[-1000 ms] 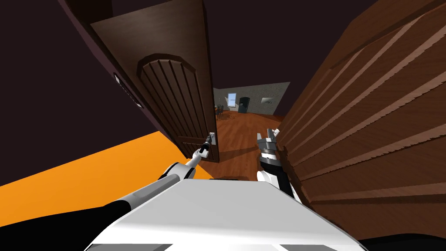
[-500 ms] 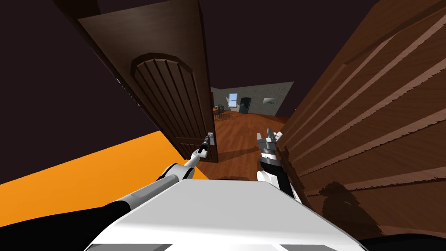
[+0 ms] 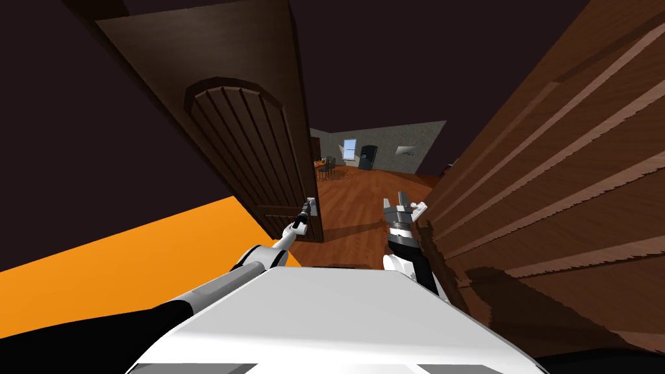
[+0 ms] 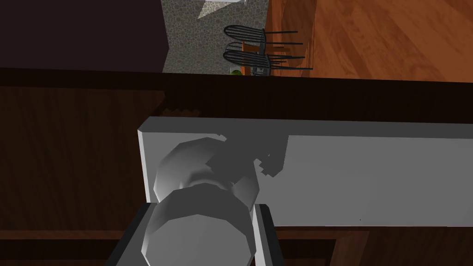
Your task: Push the door open
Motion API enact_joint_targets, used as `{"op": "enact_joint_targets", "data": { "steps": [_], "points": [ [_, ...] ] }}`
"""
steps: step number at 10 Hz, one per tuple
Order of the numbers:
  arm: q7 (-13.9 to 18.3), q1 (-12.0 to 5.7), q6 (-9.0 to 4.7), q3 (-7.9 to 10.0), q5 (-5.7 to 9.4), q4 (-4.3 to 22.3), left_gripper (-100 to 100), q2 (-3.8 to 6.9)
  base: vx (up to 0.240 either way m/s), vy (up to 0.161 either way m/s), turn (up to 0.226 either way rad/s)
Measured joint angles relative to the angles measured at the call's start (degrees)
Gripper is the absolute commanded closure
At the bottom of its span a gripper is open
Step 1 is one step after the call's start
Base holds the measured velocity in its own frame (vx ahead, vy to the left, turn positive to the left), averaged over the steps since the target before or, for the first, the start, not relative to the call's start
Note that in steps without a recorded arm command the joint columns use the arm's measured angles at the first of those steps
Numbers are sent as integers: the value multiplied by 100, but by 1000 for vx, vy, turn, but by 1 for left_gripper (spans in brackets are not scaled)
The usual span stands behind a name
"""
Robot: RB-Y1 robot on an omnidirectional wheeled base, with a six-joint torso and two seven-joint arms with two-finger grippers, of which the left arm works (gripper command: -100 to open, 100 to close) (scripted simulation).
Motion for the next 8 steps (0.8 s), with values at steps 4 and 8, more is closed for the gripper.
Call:
{"op": "enact_joint_targets", "data": {
  "steps": [4,8],
  "points": [
    [-51,-72,-27,137,53,69,100,72,94,-63,46],
    [-235,-10,30,300,91,43,100,-32,173,-66,88]
  ]
}}
